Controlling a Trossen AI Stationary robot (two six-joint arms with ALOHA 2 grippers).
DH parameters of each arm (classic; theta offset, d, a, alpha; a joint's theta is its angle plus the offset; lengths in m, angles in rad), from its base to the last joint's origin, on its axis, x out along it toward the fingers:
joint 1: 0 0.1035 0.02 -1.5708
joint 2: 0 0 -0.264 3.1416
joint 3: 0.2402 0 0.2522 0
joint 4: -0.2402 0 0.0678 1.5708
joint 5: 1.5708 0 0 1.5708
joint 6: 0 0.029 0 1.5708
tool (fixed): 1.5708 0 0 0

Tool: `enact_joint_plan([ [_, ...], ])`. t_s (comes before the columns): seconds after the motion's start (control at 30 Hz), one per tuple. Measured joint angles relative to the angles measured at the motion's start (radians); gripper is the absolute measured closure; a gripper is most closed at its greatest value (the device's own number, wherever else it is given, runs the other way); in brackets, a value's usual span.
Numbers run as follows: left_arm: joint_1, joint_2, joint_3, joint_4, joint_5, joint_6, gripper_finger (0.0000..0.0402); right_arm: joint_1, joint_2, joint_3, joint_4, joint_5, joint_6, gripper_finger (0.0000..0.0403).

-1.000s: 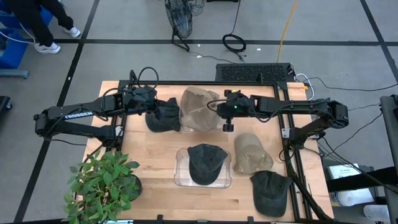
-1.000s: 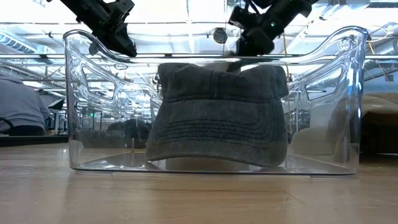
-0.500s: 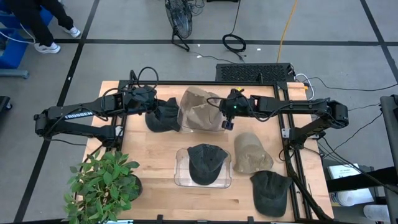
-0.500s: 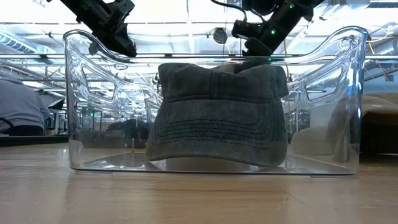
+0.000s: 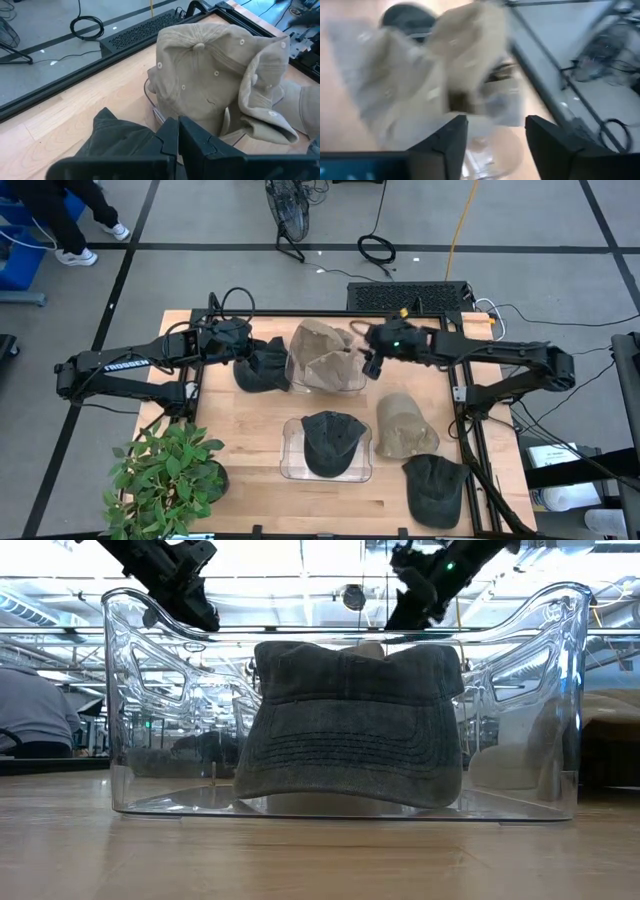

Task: Pick & Place hat
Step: Put the brown cap into the top transparent bin, then put the black cap into the bottom transparent bin

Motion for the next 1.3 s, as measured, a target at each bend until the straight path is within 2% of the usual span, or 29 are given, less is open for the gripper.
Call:
enact_joint_plan([
  [0.2, 0.003, 0.0, 0.0, 0.01, -0.002, 0.013, 0.0394, -0.017, -0.13, 0.0, -0.013, 0.046, 0.083, 0.0169],
  [0.33, 0.004, 0.0, 0.0, 0.03, -0.002, 0.013, 0.0397, -0.017, -0.204, 0.0, -0.041, 0.046, 0.177, 0.0166],
  [0.43, 0.004, 0.0, 0.0, 0.041, -0.002, 0.017, 0.0381, -0.017, -0.246, 0.0, -0.084, 0.046, 0.259, 0.0172],
  [0.63, 0.005, 0.0, 0.0, 0.043, -0.007, 0.092, 0.0311, -0.017, -0.294, 0.0, -0.228, 0.046, 0.376, 0.019],
  [0.8, 0.022, 0.003, 0.0, 0.067, 0.008, 0.089, 0.0236, -0.017, -0.303, -0.007, -0.303, 0.045, 0.425, 0.02],
  [0.97, 0.078, 0.061, 0.0, 0.08, 0.233, 0.065, 0.0151, -0.017, -0.318, -0.081, -0.273, 0.045, 0.428, 0.0204],
  [1.03, 0.089, 0.1, 0.0, 0.09, 0.271, 0.064, 0.0117, -0.017, -0.331, -0.125, -0.262, 0.044, 0.445, 0.0204],
  [1.2, 0.106, 0.198, 0.041, 0.063, 0.245, 0.111, 0.0063, -0.017, -0.38, -0.247, -0.207, 0.039, 0.517, 0.0204],
  [1.3, 0.128, 0.259, 0.115, -0.082, 0.227, 0.185, 0.0056, -0.017, -0.416, -0.316, -0.176, 0.038, 0.567, 0.0204],
])
